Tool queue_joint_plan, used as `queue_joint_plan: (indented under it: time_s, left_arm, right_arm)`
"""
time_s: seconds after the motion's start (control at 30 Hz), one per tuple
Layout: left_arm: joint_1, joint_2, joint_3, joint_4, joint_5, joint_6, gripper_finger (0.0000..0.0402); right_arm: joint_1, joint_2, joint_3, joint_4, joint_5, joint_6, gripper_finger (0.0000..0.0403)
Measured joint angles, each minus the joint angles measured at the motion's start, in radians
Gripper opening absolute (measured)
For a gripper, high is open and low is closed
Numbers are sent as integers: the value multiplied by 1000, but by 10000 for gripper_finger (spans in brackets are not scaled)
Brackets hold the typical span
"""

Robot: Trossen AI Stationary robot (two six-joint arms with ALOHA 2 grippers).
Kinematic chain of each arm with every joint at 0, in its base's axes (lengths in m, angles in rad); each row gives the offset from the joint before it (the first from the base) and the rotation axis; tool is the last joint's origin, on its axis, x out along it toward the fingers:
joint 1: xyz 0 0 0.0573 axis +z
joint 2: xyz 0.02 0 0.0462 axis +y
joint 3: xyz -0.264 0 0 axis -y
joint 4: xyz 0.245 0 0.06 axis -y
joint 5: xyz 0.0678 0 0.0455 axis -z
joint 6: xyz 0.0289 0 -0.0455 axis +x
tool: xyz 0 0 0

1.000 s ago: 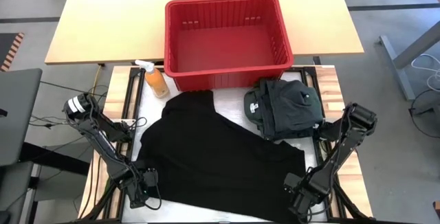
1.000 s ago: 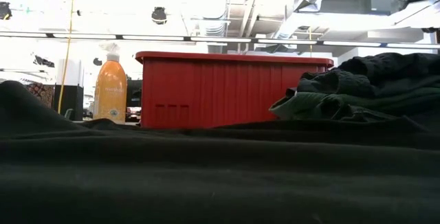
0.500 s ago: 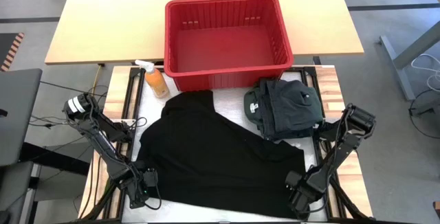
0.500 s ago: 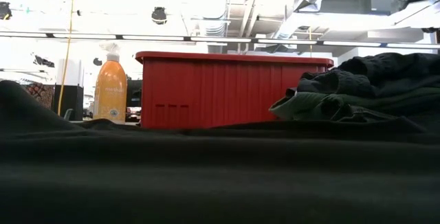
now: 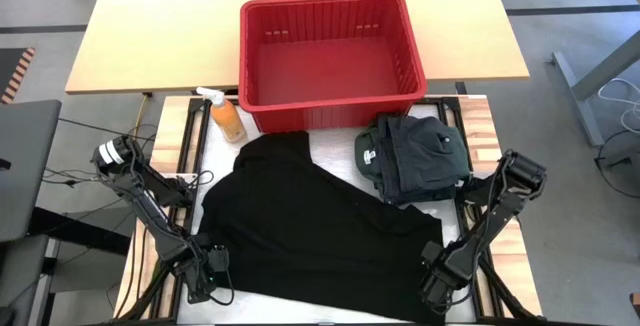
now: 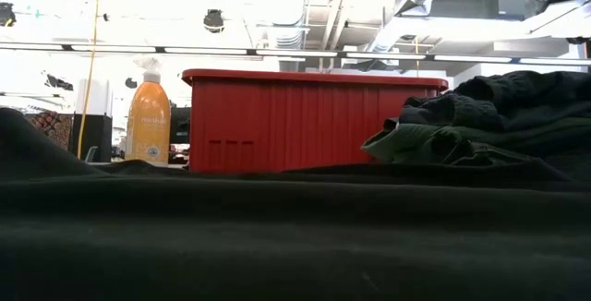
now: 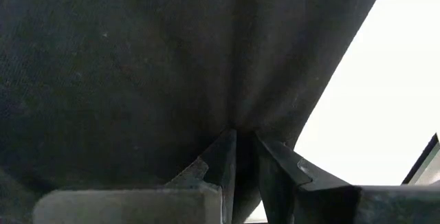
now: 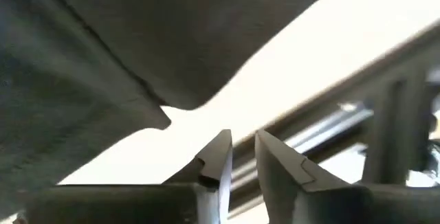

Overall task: Fold Laundry from Bin
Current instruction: Fold the black shirt

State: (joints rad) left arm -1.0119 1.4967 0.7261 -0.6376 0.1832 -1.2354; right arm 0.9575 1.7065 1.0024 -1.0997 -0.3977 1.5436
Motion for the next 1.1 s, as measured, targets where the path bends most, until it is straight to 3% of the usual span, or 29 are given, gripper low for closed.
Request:
queue_joint_plan:
  time_s: [0.17,0.3,0.43,0.77,0.87,0.97,1.03,1.1]
  left_arm:
    - [0,0,0,0,-1,0,47]
    - [0,-7,2,0,8,25,47]
    - [12,-72,2,-26,41,68,47]
    - [85,-405,3,-77,41,148,47]
    - [129,-522,3,-77,-66,181,47]
    - [195,-608,3,-61,-342,226,47]
    - [262,-627,4,-43,-462,295,47]
    - [352,-616,4,-36,-471,389,47]
  right_arm:
    - [8,0,99,-54,0,0,126]
    - [27,0,133,54,21,71,148]
    - [48,0,134,248,197,120,157]
    - [45,-77,151,219,423,237,156]
    - [39,-142,157,149,595,259,156]
    - [0,-207,150,27,774,277,156]
    - [-59,-240,137,-34,803,217,156]
    - [-137,-268,126,-70,788,87,156]
